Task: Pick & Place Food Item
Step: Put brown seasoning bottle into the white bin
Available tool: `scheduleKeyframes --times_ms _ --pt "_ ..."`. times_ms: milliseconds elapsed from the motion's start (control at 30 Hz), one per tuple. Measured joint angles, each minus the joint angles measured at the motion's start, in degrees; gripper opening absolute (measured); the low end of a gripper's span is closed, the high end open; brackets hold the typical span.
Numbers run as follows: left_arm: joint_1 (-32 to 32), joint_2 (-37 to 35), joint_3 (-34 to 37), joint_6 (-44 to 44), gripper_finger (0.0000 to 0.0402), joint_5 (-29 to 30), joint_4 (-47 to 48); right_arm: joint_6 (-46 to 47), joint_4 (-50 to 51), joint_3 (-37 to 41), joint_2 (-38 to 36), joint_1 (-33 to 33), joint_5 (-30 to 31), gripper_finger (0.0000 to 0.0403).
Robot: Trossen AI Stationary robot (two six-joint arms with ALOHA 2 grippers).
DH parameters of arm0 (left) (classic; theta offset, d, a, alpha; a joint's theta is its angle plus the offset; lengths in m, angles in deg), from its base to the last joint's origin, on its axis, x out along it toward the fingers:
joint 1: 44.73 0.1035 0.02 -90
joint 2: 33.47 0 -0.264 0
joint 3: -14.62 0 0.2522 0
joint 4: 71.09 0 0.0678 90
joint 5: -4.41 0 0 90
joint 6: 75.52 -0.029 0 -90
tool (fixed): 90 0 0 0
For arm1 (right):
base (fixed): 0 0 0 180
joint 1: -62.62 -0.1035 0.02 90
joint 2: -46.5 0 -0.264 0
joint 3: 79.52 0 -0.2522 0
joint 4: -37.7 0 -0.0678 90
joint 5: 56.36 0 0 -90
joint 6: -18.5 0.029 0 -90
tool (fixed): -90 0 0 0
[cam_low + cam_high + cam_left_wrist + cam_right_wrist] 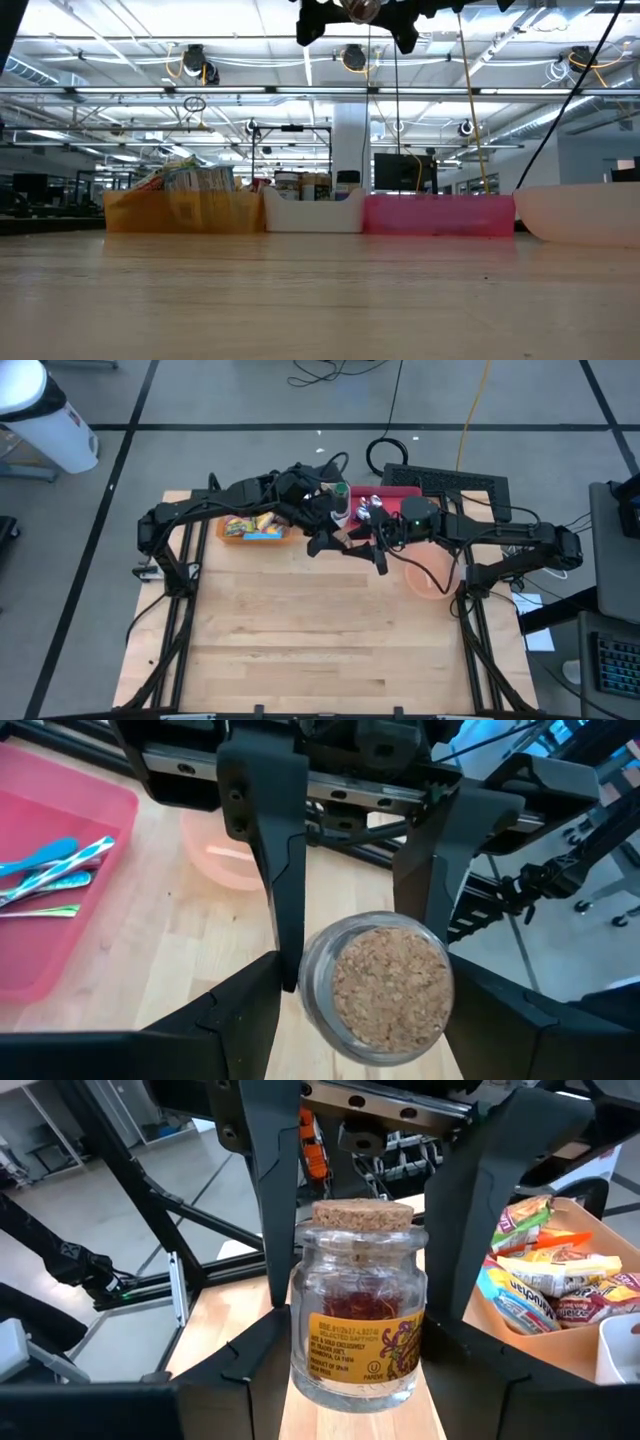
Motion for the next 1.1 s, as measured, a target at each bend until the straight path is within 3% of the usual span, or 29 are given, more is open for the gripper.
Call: scheduleKeyframes --times_ms 200,467,667,1100 --pt "0.0 0.0 0.0 -0.4 0.0221 0.9 0.1 0.5 0.5 0.0 0.0 0.0 0.3 0.0179" --pt "0.0 0.0 0.0 -1.3 0.0225 1.3 -0.1 -0.1 1.1 0.0 0.0 0.0 0.3 0.0179" --pt "0.0 0.0 0.1 -3.5 0.0193 1.5 -0.9 0.4 1.5 0.0 0.0 0.1 0.4 0.0178" --pt "0.0 -0.1 0.1 -4.5 0.0193 0.4 -1.4 -0.4 1.7 0.0 0.0 0.1 0.3 0.0187"
